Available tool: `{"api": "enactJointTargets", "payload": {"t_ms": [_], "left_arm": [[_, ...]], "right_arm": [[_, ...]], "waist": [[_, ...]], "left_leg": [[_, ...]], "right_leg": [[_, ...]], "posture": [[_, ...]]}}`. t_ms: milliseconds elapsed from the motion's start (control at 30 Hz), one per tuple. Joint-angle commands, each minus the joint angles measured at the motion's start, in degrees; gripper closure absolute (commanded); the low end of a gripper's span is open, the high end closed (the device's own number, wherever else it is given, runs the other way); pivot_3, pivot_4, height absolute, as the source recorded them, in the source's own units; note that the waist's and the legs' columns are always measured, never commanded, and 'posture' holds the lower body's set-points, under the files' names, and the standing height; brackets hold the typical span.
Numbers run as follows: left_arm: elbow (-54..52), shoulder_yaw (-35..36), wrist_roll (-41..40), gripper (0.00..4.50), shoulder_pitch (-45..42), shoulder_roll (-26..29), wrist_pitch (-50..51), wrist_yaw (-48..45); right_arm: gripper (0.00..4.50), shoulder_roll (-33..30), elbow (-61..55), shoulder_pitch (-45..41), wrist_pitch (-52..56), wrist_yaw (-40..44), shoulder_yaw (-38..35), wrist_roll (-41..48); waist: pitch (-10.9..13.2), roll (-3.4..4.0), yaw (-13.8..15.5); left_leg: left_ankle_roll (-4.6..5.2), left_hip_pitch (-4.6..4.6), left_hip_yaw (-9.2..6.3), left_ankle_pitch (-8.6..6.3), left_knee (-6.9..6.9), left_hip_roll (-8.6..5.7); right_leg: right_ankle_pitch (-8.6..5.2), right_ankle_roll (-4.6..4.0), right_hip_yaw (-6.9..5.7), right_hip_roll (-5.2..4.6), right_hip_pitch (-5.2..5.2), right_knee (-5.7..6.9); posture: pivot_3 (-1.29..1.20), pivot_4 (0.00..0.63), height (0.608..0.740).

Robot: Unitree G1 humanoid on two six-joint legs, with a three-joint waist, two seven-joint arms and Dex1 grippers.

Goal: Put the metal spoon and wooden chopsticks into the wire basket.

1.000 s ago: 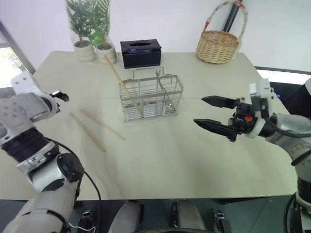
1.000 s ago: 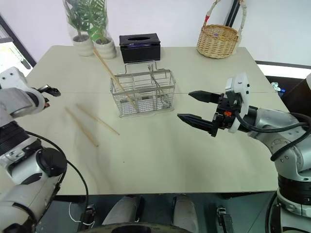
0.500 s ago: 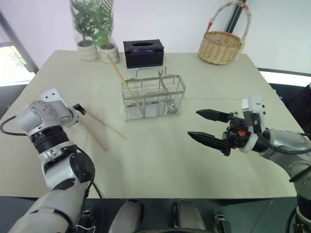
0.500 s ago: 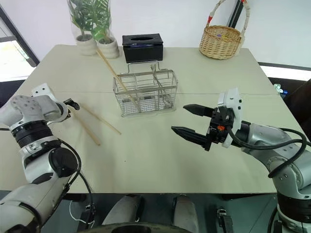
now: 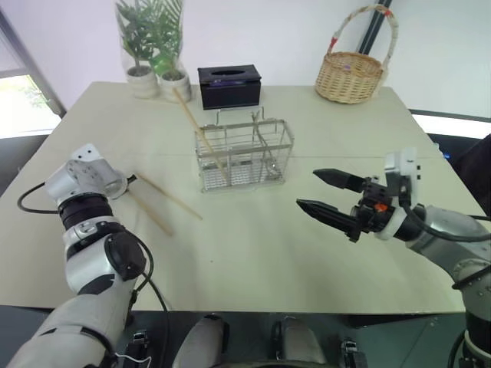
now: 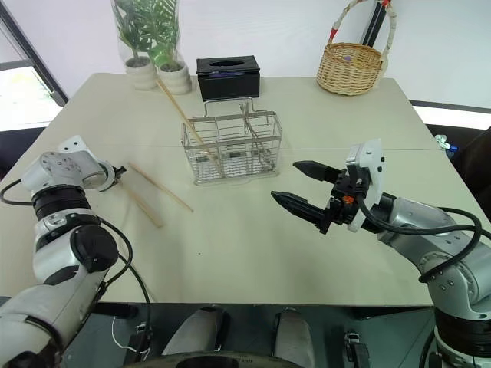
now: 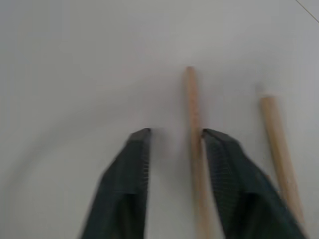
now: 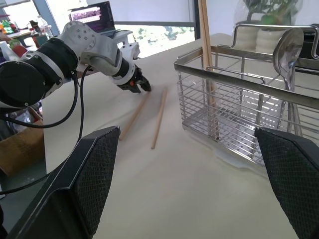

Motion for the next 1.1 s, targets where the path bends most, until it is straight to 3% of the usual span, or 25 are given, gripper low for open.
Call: {"api": "enactJointTargets", "payload": {"t_ms": [33, 333, 533, 733, 900, 1100], "left_arm": [[1.8, 0.5, -1.8, 4.42, -1.6, -0.7, -0.1, -0.1], [-3.3, -1.7, -1.3, 4.42, 0.3, 2.1, -1.2, -2.6], [-9.9, -1.6, -3.8, 4.42, -0.8, 9.4, -17.5, -13.4], [-15.7, -2.3, -11.3, 4.42, -7.1, 12.4, -26.2, -23.8], [-20.8, -2.9, -22.2, 4.42, -16.5, 9.2, -22.7, -27.7], [-26.2, -11.8, -24.7, 4.42, -15.7, 3.7, -20.5, -31.8]], "right_arm": [[0.00, 0.2, -1.5, -0.2, -1.8, -0.1, -1.1, 0.9], [0.00, -0.3, 0.5, -0.7, -3.3, 1.5, -0.3, -0.4], [0.00, -1.0, 1.6, -2.9, -2.6, 1.8, 0.5, -0.2], [0.00, -1.5, 2.1, -3.0, -2.7, 2.8, 0.7, -0.7], [0.00, -1.2, 2.2, -2.6, -3.1, 2.6, 1.2, -1.3], [0.00, 0.2, 1.1, -1.2, -3.9, 0.8, 0.7, -1.9]], "waist": [[0.0, 0.00, 0.1], [0.0, -0.08, -0.3], [0.1, -0.39, -0.8], [0.1, -0.46, 0.2], [0.1, -0.50, 0.5], [0.0, -0.33, -0.5]], "left_leg": [[0.00, -0.01, 0.00, 0.00, 0.00, -0.01], [0.05, -0.10, 0.01, 0.02, -0.02, -0.02], [0.00, -0.29, 0.02, 0.05, -0.03, 0.13], [0.02, -0.30, 0.00, 0.01, -0.01, -0.01], [0.18, -0.31, -0.03, 0.02, 0.05, -0.06], [0.22, -0.25, -0.04, 0.05, 0.01, 0.00]], "right_leg": [[0.00, 0.00, 0.00, 0.00, -0.01, -0.01], [0.00, 0.02, 0.00, 0.00, -0.09, -0.03], [0.02, -0.02, 0.01, 0.07, -0.38, 0.00], [0.02, -0.02, -0.02, -0.04, -0.20, -0.14], [0.02, -0.01, -0.05, -0.02, -0.15, -0.19], [0.01, 0.00, -0.05, -0.01, -0.14, -0.12]], "posture": [[0.00, 0.150, 0.650], [0.00, 0.150, 0.650], [0.00, 0.150, 0.650], [0.00, 0.150, 0.650], [0.00, 0.150, 0.650], [0.00, 0.150, 0.650]]}}
